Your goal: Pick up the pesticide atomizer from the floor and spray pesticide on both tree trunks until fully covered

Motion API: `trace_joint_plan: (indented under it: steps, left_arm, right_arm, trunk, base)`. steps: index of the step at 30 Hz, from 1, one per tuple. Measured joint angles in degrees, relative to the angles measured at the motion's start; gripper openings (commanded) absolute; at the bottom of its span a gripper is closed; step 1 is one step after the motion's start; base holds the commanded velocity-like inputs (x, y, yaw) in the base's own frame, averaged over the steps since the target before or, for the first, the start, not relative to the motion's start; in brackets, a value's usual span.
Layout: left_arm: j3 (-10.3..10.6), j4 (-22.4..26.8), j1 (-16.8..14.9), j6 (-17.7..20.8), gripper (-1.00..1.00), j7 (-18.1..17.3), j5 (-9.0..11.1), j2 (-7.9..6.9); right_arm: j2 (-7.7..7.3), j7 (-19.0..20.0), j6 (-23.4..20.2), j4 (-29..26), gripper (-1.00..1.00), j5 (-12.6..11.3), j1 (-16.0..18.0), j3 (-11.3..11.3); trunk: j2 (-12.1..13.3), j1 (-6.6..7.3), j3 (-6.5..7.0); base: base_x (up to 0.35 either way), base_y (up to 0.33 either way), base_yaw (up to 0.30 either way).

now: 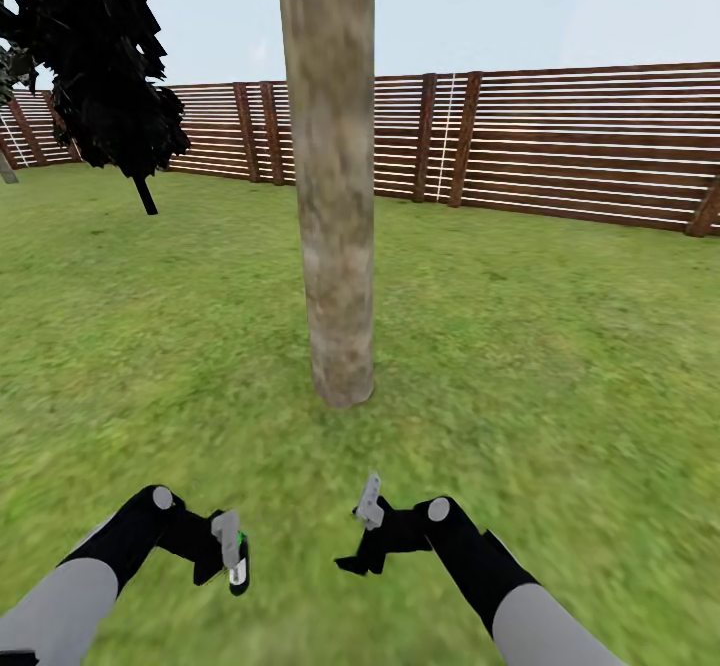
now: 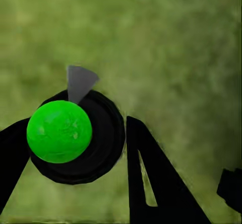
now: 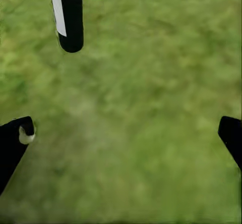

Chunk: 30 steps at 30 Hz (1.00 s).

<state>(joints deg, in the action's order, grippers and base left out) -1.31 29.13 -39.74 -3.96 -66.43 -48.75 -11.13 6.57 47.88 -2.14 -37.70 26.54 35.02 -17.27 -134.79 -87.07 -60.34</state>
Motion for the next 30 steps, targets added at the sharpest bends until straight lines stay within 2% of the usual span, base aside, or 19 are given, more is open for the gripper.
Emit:
trace_joint_plan:
  steps: [2, 3, 5, 6, 7, 9, 12, 13, 14, 18, 20, 22, 24, 28, 30]
  left_arm:
    - [-2.45, -0.17, 0.05, 0.01, -1.0, 4.56, 1.18, -0.52]
    - [-5.15, -0.58, 0.09, 0.07, -1.0, 9.22, 2.21, -0.38]
    - [-10.84, -3.25, 0.14, 0.09, -1.0, 21.39, 4.93, 0.48]
    - [-12.54, -4.64, 0.15, 0.04, -1.0, 25.65, 6.19, 1.01]
    - [-15.2, -7.76, 0.16, -0.06, -1.0, 34.61, 9.15, 2.29]
    - [-16.81, -12.57, 0.17, -0.35, -1.0, 48.73, 12.99, 4.32]
    - [-17.37, -16.06, 0.2, -1.15, -1.0, 59.43, 15.49, 6.98]
    - [-17.68, -18.33, 1.11, -2.17, -1.0, 63.45, 18.51, 7.96]
    - [-17.6, -19.39, 2.05, -3.21, -1.0, 63.59, 20.67, 8.25]
    - [-17.6, -19.52, 3.74, -6.57, -1.0, 64.01, 21.13, 8.49]
    - [-17.76, -19.41, 3.86, -6.72, -1.0, 64.36, 21.24, 8.49]
    - [-17.9, -19.39, 3.91, -6.64, -1.0, 64.51, 21.47, 8.53]
    - [-18.04, -19.37, 3.92, -5.94, -1.0, 64.57, 22.02, 8.57]
    - [-18.14, -18.85, 3.93, -1.04, -1.0, 64.63, 23.1, 8.56]
    - [-18.14, -18.78, 3.93, -0.05, -1.0, 64.7, 23.36, 8.59]
  right_arm:
    - [-0.42, -0.73, 0.1, 0.53, 1.0, -0.05, -0.01, 0.2]
    - [-1.28, -2.56, 0.17, 1.49, 1.0, -0.08, -0.03, 0.32]
    - [-3.29, -11.57, 0.79, 5.7, 1.0, -0.63, -0.04, 0.46]
    - [-3.7, -15.73, 1.59, 7.78, 1.0, -1.17, -0.05, 0.56]
    - [-4.07, -25.33, 5.33, 12.86, 1.0, -3.06, -0.09, 1.07]
    - [-4.15, -42.85, 15.26, 22.0, 1.0, -7.62, -0.09, 1.24]
    - [-4.3, -57.6, 25.11, 29.91, 1.0, -13.68, -0.1, 1.96]
    - [-5.39, -63.01, 33.97, 33.82, 1.0, -18.58, -1.73, 2.33]
    - [-6.53, -64.14, 36.75, 34.99, 1.0, -19.98, -3.81, 2.24]
    - [-7.62, -64.38, 37.33, 35.12, 1.0, -20.41, -5.03, 2.51]
    - [-7.69, -64.41, 37.34, 35.22, 1.0, -22.16, -5.19, 4.66]
    - [-7.71, -64.58, 37.31, 35.22, 1.0, -25.56, -5.5, 6.92]
    - [-7.71, -64.76, 37.23, 35.17, 1.0, -28.65, -5.66, 7.84]
    - [-7.67, -64.51, 37.19, 35.11, 1.0, -29.69, -5.7, 8.0]
    - [-7.82, -64.55, 37.2, 35.12, 1.0, -29.77, -5.73, 8.06]
  trunk:
    - [0.0, 0.0, 0.0]
    - [0.0, 0.0, 0.0]
    - [0.0, 0.0, 0.0]
    - [0.0, 0.0, -0.01]
    - [0.0, -0.01, -0.02]
    - [0.0, -0.01, -0.02]
    - [0.0, 0.0, -0.01]
    - [0.0, -0.01, -0.02]
    - [0.0, -0.01, -0.03]
    - [0.0, 0.03, -0.01]
    - [0.0, 0.03, 0.0]
    - [0.0, 0.03, 0.0]
    - [0.0, 0.03, 0.0]
    - [0.0, 0.03, 0.0]
    - [0.0, 0.04, 0.0]
  base:
    - [0.0, 0.0, 0.0]
    - [0.0, 0.0, 0.0]
    - [0.0, 0.0, 0.0]
    - [0.0, 0.0, 0.0]
    - [0.0, 0.0, 0.0]
    - [0.0, 0.0, 0.0]
    - [0.0, 0.0, 0.0]
    - [0.0, 0.0, 0.0]
    - [0.007, 0.0, 0.0]
    - [0.186, 0.0, 0.0]
    - [0.315, 0.0, 0.0]
    - [0.33, -0.021, 0.0]
    - [0.335, -0.066, 0.0]
    - [0.336, -0.094, 0.0]
    - [0.336, -0.109, -0.005]
